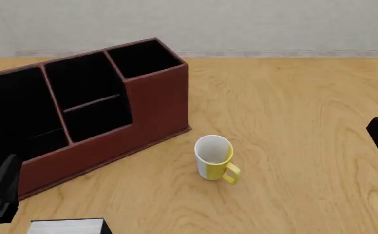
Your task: Pick up the book and place it in the right compartment of the caddy.
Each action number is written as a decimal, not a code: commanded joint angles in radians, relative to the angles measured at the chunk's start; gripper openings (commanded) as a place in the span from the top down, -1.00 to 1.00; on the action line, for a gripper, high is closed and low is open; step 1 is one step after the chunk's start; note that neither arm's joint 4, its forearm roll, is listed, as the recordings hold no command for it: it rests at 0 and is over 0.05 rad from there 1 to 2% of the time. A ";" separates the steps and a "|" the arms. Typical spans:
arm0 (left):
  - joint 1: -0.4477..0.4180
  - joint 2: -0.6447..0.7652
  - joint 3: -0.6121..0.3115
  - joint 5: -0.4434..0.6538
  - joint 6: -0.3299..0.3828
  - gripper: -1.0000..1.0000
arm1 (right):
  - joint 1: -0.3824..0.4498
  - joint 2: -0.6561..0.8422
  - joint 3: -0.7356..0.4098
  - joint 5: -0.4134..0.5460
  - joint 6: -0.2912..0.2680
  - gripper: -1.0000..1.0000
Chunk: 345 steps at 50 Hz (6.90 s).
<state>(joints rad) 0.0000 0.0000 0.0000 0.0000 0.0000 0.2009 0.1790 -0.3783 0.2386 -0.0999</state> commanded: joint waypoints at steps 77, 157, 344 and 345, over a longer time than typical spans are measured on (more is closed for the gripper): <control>0.000 0.000 0.000 0.000 0.000 -1.00 | 0.672 0.631 -0.108 -0.136 0.062 -1.00; 0.000 0.000 0.000 0.000 0.000 -1.00 | 0.969 1.143 -0.208 -0.397 0.047 -1.00; 0.000 0.000 0.000 0.000 0.000 -1.00 | 1.082 1.402 -0.454 -0.423 -0.042 1.00; 0.000 0.000 0.000 0.000 0.000 -1.00 | 1.083 1.391 -0.448 -0.423 -0.036 1.00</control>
<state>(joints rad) 0.0000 0.0000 0.0000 0.0000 0.0000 1.2910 1.6294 -0.8332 -0.1887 -0.1532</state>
